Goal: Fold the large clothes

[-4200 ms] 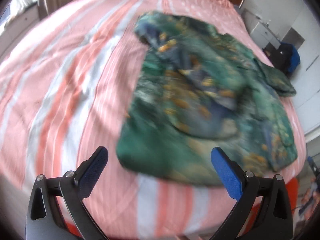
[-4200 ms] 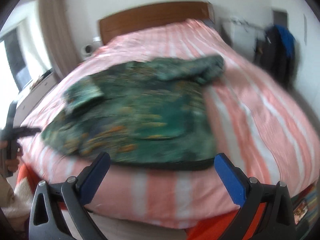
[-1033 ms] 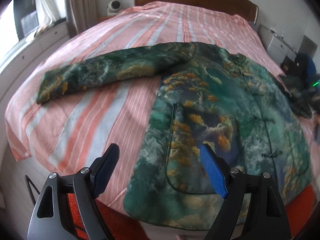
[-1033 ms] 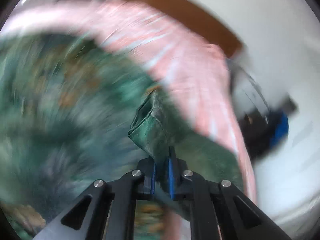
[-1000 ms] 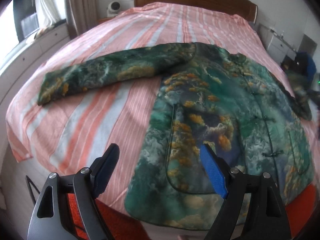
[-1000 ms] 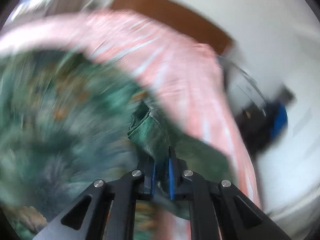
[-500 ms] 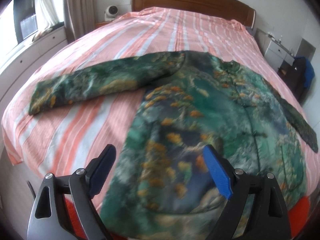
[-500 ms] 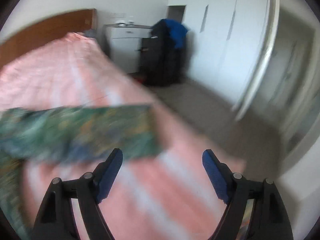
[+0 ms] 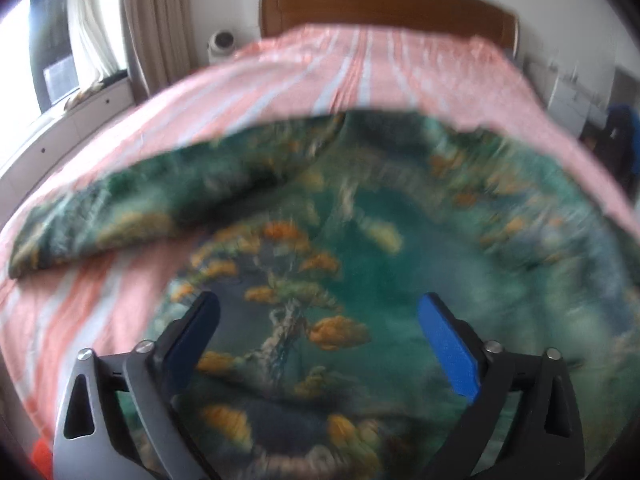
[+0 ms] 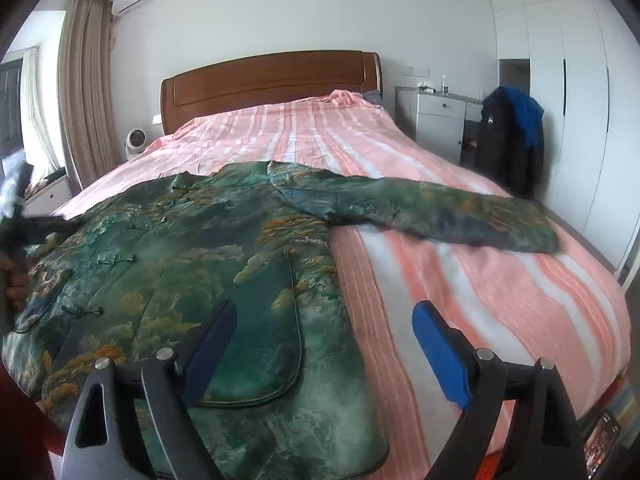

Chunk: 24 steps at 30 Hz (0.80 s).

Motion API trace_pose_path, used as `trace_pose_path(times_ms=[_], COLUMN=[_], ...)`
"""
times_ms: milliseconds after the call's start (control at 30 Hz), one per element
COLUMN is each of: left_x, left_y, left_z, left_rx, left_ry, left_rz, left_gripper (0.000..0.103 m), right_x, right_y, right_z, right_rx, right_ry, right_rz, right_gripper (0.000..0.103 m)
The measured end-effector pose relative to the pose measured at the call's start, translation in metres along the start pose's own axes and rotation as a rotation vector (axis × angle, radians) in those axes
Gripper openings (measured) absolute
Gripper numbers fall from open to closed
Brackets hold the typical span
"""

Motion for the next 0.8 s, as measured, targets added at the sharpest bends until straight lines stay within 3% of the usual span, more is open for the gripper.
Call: trace_pose_path(times_ms=[67,133,267,367,500,800], left_x=[-0.01,-0.01,-0.014,-0.016,-0.018,-0.02], left_y=[-0.027,-0.022,-0.016,-0.016,-0.017,-0.016], left_z=[0.001,-0.001,0.0,-0.002,-0.009,-0.01], left_rx=[-0.006,-0.006,0.072,0.064,0.018,0.024], left_ry=[-0.014,-0.007,-0.037,-0.033,-0.012,-0.015], left_rz=[-0.074,-0.041,-0.015,-0.02,-0.029,-0.028], left_gripper=[0.103,0.103,0.103,0.103,0.103,0.103], right_x=[-0.005,-0.005,-0.009,-0.01,-0.01,-0.013], right_y=[-0.009,-0.02,-0.031,-0.032,-0.032,-0.044], right_z=[0.007,0.022,0.041,0.044,0.035,0.0], right_rx=[0.004,0.014,0.019,0.015,0.002,0.002], right_ry=[-0.018,-0.055,-0.125,-0.138,-0.092,0.052], right_rz=[-0.01,-0.023,-0.044,-0.053,-0.055,-0.083], right_gripper=[0.089,0.089,0.089,0.089,0.089,0.089])
Point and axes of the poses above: each gripper's, at about its wrist camera, not at the fingertips, and y roughly against the way its jaws point, z to its right, x to its top, the point moved 10 cm from there along -y, roughly the way its jaws point, and after that the axes turned 13 degrees about -z, right-handed, at the moved point
